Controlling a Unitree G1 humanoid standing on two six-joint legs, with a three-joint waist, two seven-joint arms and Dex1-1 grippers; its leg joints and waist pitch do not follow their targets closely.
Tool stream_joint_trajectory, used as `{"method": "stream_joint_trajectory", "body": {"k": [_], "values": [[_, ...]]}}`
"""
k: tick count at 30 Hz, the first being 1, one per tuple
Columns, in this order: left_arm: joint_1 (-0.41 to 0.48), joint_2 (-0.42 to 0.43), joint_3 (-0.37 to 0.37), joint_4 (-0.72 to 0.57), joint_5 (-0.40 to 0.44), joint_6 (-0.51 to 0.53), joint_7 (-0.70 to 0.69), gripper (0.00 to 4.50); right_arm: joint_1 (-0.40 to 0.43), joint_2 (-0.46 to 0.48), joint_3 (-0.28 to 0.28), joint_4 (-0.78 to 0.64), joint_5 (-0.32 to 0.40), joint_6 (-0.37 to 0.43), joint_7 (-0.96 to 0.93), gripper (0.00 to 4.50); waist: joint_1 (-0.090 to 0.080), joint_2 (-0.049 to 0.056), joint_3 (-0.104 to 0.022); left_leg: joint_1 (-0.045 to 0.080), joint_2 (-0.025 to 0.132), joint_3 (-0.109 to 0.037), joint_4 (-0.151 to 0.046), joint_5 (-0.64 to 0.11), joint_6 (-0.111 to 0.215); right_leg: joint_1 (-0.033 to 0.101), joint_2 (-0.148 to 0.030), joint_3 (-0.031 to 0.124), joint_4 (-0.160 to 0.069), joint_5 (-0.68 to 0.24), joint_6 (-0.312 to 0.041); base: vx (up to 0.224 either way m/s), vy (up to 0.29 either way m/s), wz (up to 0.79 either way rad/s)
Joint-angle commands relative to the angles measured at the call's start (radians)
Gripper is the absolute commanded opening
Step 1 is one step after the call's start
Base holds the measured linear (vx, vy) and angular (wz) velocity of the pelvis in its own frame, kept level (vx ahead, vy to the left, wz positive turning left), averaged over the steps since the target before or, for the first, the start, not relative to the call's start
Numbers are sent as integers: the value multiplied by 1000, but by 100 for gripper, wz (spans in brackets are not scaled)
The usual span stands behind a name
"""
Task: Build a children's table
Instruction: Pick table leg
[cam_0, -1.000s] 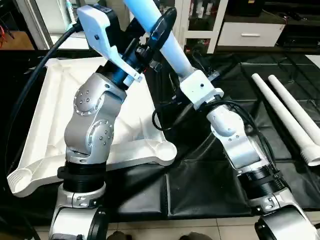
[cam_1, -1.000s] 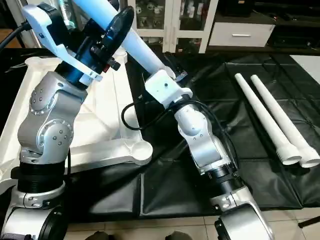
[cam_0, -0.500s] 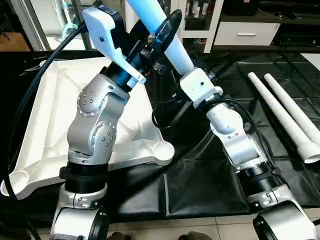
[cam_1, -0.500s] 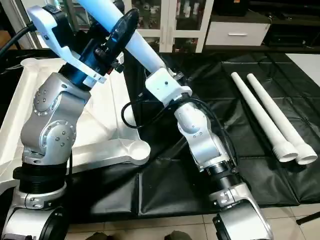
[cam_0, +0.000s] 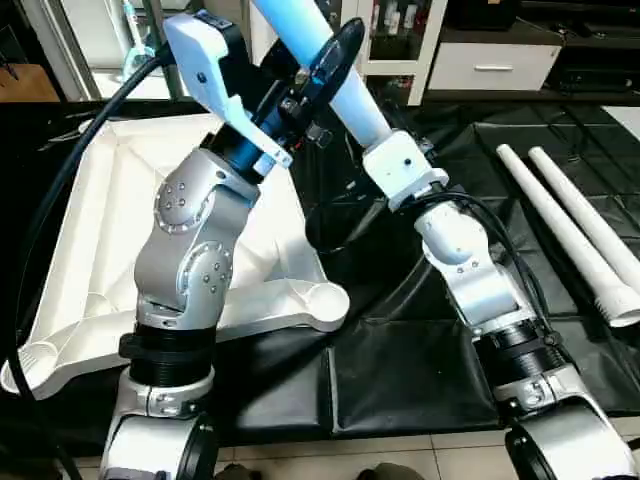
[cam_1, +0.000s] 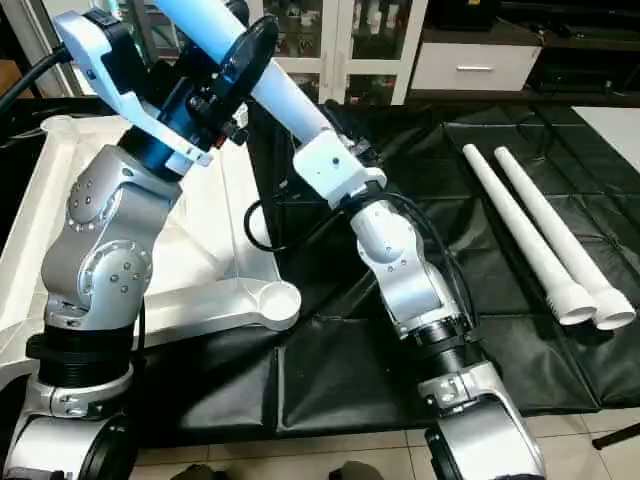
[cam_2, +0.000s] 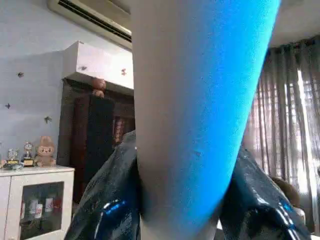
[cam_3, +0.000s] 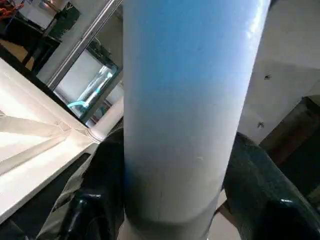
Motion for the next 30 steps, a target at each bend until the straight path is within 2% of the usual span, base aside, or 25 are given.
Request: {"method": "stream_joint_trajectory", "body": {"k": [1, 2, 3, 6, 12, 15, 16, 20, 22, 23, 25, 26, 27, 28, 29, 30], "values": [[-7, 1, -6, -1, -4, -7, -8, 170, -16, 1, -15, 12, 16, -6, -5, 233, -4, 6, -77, 23, 11, -10, -76, -258, -21, 45, -44, 40, -84, -142, -183, 0, 0, 0], [-9, 1, -7, -3, -5, -5, -8, 170, -16, 2, -15, 14, 17, -7, -4, 233, -4, 7, -77, 23, 11, -10, -77, -260, -21, 45, -44, 40, -84, -143, -183, 0, 0, 0], [-9, 1, -7, -3, -5, -5, -8, 170, -16, 2, -15, 14, 17, -7, -4, 204, -4, 7, -77, 23, 11, -10, -77, -260, -21, 45, -44, 40, -84, -141, -183, 0, 0, 0], [-10, 1, -8, -4, -8, -4, -8, 170, -16, 4, -16, 16, 20, -9, 1, 192, -4, 7, -77, 23, 12, -10, -77, -262, -22, 45, -43, 40, -83, -138, -184, 0, 0, 0], [-12, 4, -14, -5, -3, -6, -11, 170, -11, 6, -19, 18, 34, -15, 21, 185, -3, 9, -78, 23, 11, -10, -77, -259, -22, 46, -44, 40, -83, -131, -187, 0, 0, 0], [-12, 3, -24, -7, 44, -16, 28, 170, -10, 13, -32, 25, 56, -9, 25, 185, -3, 8, -79, 23, 13, -11, -77, -255, -20, 46, -44, 40, -83, -122, -188, 0, 0, 0], [-10, 0, -23, -11, 28, -2, 24, 226, -11, 12, -35, 28, 60, -8, 25, 185, -3, 8, -80, 23, 13, -11, -76, -253, -20, 48, -44, 40, -81, -117, -189, 0, 0, 0], [-4, 10, -24, -12, 3, 17, -5, 246, -12, 14, -55, 36, 90, 3, 30, 185, -2, 9, -81, 22, 11, -9, -76, -248, -18, 48, -45, 40, -82, -114, -194, 0, 0, 0], [0, 9, -14, -15, -11, 22, -5, 275, -11, 15, -67, 39, 102, 9, 31, 185, -2, 14, -82, 24, 11, -10, -76, -257, -22, 48, -43, 39, -82, -112, -198, 0, 0, 0], [6, 10, 2, -20, -36, 35, -5, 283, -10, 14, -92, 46, 130, 25, 34, 185, 0, 20, -85, 25, 11, -10, -75, -257, -25, 49, -44, 38, -78, -105, -202, 0, 0, 0], [9, 15, 8, -22, -47, 42, -9, 288, -12, 12, -114, 55, 152, 36, 35, 185, -1, 16, -85, 24, 10, -10, -74, -258, -24, 50, -43, 38, -80, -102, -205, 0, 0, 0], [18, 25, 14, -28, -61, 52, -17, 301, -21, 6, -159, 78, 201, 59, 43, 185, -1, 15, -86, 24, 9, -9, -74, -254, -20, 52, -43, 38, -79, -97, -207, 0, 0, 0], [30, 38, 18, -33, -72, 64, -29, 317, -32, 0, -205, 104, 254, 82, 57, 185, -2, 20, -88, 24, 10, -9, -73, -255, -14, 53, -43, 37, -79, -89, -212, 0, 0, 0], [55, 73, 21, -37, -77, 89, -57, 327, -51, -7, -281, 139, 350, 109, 82, 185, 0, 29, -90, 26, 9, -10, -71, -257, -13, 52, -43, 37, -76, -86, -215, 0, 0, 0], [62, 85, 21, -36, -76, 96, -66, 328, -55, -8, -301, 146, 377, 114, 89, 185, -3, 26, -90, 26, 10, -10, -73, -260, -11, 52, -42, 36, -76, -86, -218, 0, 0, 0], [77, 123, 16, -21, -56, 115, -88, 326, -62, -8, -341, 149, 446, 133, 127, 185, -1, 24, -90, 28, 9, -8, -71, -259, -7, 51, -40, 35, -78, -93, -219, 0, 0, 0]]}}
